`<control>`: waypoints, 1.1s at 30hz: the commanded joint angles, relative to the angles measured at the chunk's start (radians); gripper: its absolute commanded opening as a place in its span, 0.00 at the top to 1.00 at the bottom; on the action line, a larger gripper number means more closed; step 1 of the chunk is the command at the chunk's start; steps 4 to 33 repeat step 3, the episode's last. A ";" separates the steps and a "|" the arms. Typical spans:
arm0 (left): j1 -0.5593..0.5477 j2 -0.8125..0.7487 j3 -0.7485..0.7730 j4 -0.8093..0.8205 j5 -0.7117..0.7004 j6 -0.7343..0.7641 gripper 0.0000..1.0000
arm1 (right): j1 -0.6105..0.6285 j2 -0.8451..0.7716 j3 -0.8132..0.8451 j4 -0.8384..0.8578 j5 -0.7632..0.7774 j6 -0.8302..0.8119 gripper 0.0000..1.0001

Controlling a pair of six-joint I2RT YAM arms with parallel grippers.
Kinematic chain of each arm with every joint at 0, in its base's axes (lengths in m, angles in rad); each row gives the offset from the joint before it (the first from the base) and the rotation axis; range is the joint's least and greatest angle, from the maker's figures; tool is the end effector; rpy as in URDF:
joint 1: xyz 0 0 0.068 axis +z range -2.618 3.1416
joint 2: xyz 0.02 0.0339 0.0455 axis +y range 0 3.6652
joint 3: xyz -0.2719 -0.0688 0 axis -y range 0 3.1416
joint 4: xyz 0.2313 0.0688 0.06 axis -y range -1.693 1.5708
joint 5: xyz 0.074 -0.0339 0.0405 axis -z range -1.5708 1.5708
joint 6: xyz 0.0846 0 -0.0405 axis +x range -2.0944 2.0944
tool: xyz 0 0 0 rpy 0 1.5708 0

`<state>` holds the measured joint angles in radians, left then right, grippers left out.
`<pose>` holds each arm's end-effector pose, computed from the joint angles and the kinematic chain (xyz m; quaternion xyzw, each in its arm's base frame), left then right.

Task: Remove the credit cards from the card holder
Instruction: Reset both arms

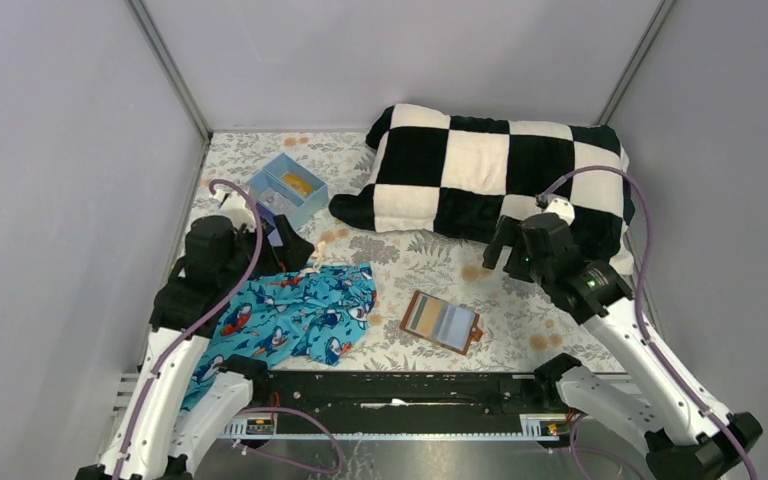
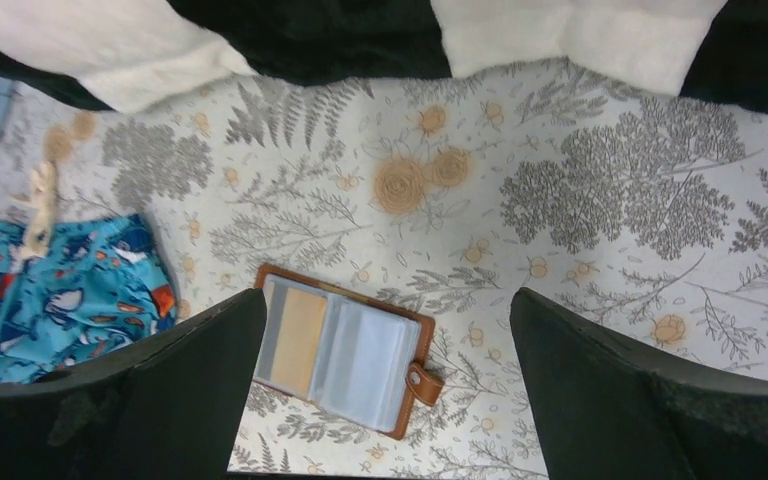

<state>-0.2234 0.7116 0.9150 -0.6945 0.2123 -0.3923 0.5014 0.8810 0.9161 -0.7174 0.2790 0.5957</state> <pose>0.1586 -0.0543 0.3226 -0.0177 0.8545 -0.2415 0.4595 0.1836 0.0741 0.2934 0.1018 0.8904 0.1148 0.4286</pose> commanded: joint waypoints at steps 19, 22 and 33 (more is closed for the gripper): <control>0.001 -0.010 0.048 -0.036 -0.078 0.000 0.01 | -0.004 -0.084 -0.004 0.095 0.035 -0.020 0.00; 0.001 -0.010 0.048 -0.036 -0.078 0.000 0.01 | -0.004 -0.084 -0.004 0.095 0.035 -0.020 0.00; 0.001 -0.010 0.048 -0.036 -0.078 0.000 0.01 | -0.004 -0.084 -0.004 0.095 0.035 -0.020 0.00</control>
